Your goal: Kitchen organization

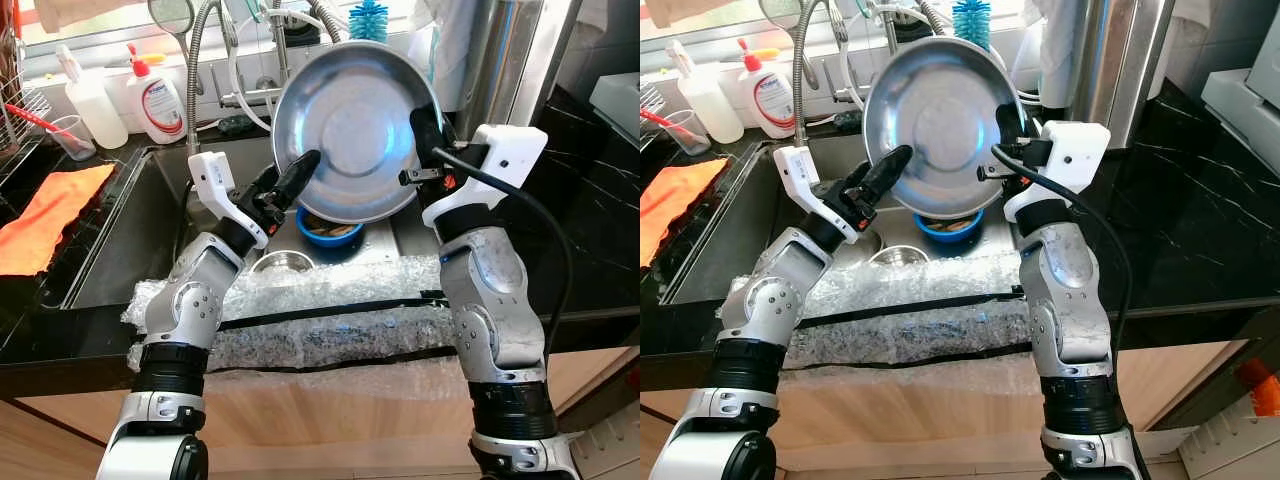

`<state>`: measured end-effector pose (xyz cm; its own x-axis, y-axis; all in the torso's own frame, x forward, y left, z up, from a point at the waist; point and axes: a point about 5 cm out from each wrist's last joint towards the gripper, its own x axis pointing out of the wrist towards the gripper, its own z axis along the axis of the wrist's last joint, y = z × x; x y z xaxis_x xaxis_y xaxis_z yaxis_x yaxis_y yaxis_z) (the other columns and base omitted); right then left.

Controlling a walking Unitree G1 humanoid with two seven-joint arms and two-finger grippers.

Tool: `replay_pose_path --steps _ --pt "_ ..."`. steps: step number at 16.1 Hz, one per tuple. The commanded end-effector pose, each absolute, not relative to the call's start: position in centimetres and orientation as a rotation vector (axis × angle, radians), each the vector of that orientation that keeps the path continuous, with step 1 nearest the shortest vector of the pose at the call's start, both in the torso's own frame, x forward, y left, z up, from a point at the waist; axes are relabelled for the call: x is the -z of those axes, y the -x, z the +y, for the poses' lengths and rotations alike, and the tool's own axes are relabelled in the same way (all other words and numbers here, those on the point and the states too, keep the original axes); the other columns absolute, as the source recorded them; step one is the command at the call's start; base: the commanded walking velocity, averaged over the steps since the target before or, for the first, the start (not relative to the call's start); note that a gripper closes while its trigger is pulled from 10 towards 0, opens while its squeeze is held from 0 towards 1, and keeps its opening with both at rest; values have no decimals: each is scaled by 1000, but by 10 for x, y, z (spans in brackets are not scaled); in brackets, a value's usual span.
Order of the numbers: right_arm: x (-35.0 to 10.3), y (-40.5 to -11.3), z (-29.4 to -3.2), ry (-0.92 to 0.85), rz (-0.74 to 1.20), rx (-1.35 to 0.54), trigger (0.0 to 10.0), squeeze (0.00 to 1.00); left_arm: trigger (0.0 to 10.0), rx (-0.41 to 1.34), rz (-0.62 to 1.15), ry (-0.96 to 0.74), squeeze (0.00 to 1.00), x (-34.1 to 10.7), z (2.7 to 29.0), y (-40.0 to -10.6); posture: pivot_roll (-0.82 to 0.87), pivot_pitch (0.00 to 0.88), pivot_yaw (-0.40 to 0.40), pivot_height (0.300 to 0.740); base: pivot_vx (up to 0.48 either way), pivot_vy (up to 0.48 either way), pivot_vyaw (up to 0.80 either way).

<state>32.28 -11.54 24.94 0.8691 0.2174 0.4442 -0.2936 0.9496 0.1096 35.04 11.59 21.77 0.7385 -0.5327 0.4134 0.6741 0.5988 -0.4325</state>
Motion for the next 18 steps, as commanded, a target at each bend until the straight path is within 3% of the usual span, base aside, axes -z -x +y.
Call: replay_pose_path --steps 1,16,17,18 --pt "-254 -318 -109 -175 -461 -292 10000 0 0 694 -275 591 0 -223 120 -352 -174 0 142 740 0 0 0" --pt "-249 -319 -108 -177 -441 -269 10000 0 0 672 -292 573 0 -228 125 -354 -164 5 150 740 0 0 0" --pt "-249 -319 -108 -179 -443 -273 10000 518 0 671 -292 574 0 -228 125 -354 -162 5 150 740 0 0 0" --pt "-249 -319 -108 -179 -444 -275 10000 722 0 667 -294 574 0 -228 126 -354 -163 4 150 740 0 0 0"
